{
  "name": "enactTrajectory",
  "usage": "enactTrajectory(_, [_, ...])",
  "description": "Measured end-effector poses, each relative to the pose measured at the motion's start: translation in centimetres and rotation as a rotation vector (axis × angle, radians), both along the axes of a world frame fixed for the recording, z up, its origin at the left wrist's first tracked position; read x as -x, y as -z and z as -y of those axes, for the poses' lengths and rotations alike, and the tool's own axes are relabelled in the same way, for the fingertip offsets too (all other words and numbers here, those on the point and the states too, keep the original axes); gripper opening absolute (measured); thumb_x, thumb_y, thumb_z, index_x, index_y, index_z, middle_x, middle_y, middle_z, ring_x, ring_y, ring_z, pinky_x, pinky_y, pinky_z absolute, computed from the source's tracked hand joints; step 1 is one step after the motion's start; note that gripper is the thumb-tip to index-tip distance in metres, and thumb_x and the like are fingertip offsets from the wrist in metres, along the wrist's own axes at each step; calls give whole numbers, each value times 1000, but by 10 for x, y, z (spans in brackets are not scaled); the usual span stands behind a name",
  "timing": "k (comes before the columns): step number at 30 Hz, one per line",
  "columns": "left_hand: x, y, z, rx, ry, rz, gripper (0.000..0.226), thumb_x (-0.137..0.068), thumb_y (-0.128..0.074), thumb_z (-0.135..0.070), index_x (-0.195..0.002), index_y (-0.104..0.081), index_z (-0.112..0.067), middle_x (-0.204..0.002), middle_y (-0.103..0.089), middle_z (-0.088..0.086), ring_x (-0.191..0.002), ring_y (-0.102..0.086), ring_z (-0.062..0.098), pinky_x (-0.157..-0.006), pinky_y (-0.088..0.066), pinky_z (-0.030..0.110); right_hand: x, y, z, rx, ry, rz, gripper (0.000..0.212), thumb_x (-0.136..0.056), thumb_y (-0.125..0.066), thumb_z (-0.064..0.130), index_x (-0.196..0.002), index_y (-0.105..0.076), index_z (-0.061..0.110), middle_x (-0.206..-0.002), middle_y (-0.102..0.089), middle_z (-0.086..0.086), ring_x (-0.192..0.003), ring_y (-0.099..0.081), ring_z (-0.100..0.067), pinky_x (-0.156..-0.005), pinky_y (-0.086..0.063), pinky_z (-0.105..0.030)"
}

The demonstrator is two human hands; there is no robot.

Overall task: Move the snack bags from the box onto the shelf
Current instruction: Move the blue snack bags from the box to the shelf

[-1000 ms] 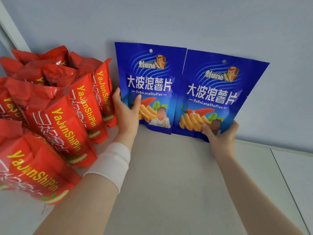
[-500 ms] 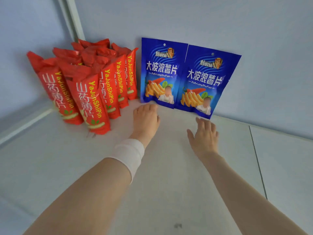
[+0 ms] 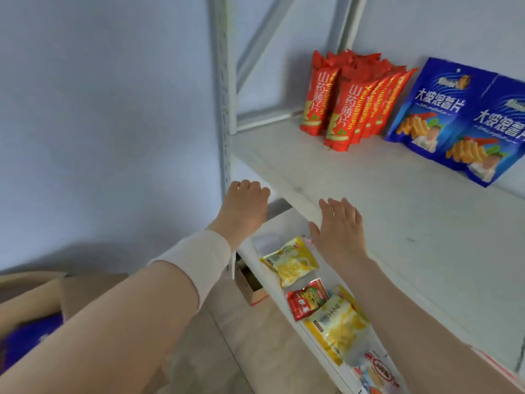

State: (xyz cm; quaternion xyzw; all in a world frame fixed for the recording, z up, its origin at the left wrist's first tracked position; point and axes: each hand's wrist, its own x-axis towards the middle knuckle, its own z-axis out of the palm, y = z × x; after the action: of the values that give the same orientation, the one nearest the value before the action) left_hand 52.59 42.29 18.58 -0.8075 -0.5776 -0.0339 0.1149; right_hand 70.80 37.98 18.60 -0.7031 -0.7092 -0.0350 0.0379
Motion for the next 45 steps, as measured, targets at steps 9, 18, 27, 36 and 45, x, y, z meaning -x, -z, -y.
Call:
enactTrajectory(9, [263, 78, 181, 171, -328, -17, 25, -80, -64, -25, -105, -63, -19, -99, -63, 1, -90, -60, 22, -79, -44, 32, 256, 80, 102, 49, -405, 23, 53, -75, -73, 28, -120, -59, 3, -121, -60, -19, -120, -51, -41, -98, -42, -52])
enactTrajectory(18, [458, 185, 378, 466, -746, 166, 36, -93, -45, -29, -127, -46, -15, -126, -52, 6, -120, -46, 27, -98, -34, 37, 457, 192, 244, 409, -629, 15, 51, -84, -63, 34, -126, -55, 6, -125, -59, -15, -124, -48, -37, -101, -39, -47])
enactTrajectory(27, [534, 244, 440, 619, -1136, 428, 48, -94, -46, -33, -138, -34, -15, -132, -48, 8, -116, -51, 27, -91, -41, 37, 523, 270, 286, 748, -641, 54, 53, -94, -42, 42, -139, -34, 15, -140, -43, -6, -131, -37, -23, -105, -35, -34])
enactTrajectory(36, [619, 316, 418, 509, -1586, 763, 77, -90, -56, -40, -147, -14, -11, -153, -13, 18, -140, -18, 35, -111, -23, 45, 569, 342, 296, 1190, 44, -369, 57, -88, -61, 32, -134, -36, 9, -130, -54, -12, -117, -52, -30, -87, -41, -30])
enactTrajectory(45, [648, 361, 408, 397, -1699, 868, 97, -75, -73, -44, -145, -17, -7, -142, -27, 21, -129, -27, 38, -108, -26, 44, 602, 363, 303, 1079, 629, -533, 80, -74, -75, 36, -139, -36, 10, -136, -48, -14, -124, -45, -35, -102, -39, -43])
